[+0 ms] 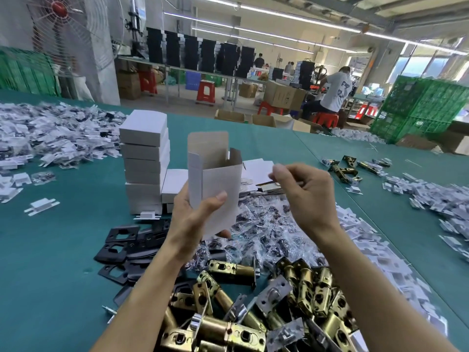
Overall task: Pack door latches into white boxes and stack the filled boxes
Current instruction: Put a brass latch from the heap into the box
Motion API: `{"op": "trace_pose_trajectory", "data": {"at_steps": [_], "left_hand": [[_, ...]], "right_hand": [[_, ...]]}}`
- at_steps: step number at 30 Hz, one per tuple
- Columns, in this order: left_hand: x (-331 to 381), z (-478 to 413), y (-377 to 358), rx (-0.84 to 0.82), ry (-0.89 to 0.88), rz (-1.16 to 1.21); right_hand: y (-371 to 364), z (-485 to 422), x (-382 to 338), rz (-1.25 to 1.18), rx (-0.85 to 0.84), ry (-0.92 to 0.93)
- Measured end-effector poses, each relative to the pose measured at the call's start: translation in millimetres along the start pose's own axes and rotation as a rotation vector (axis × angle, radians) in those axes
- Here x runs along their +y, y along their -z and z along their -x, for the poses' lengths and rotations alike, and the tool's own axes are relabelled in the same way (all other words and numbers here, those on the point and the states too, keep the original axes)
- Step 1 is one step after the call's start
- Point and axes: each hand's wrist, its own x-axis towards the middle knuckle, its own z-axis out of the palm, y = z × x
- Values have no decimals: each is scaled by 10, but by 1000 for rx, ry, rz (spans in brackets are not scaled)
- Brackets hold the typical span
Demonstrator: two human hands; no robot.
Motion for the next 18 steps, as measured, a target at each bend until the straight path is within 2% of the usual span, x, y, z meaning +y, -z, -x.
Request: {"op": "trace_pose_trajectory", "data": {"at_steps": [2,4,6,12,14,18], "left_hand": [[21,5,-17,30,-34,43],[50,7,-40,22,-67,114],[100,11,-60,14,-103,156],[60,-9,-60,62,-151,95],[41,-11,-59,63,-153,86],[4,1,-85,45,-168,60]], "right_hand": [[62,34,237,58,-49,-181],[133,73,516,205,-186,-318],[226,125,760,409,-294,-384],[636,183,1066,1048,-347,-502],[702,204,1107,1146,-406,-561],[704,235,1197,1174,-460,-593]]}}
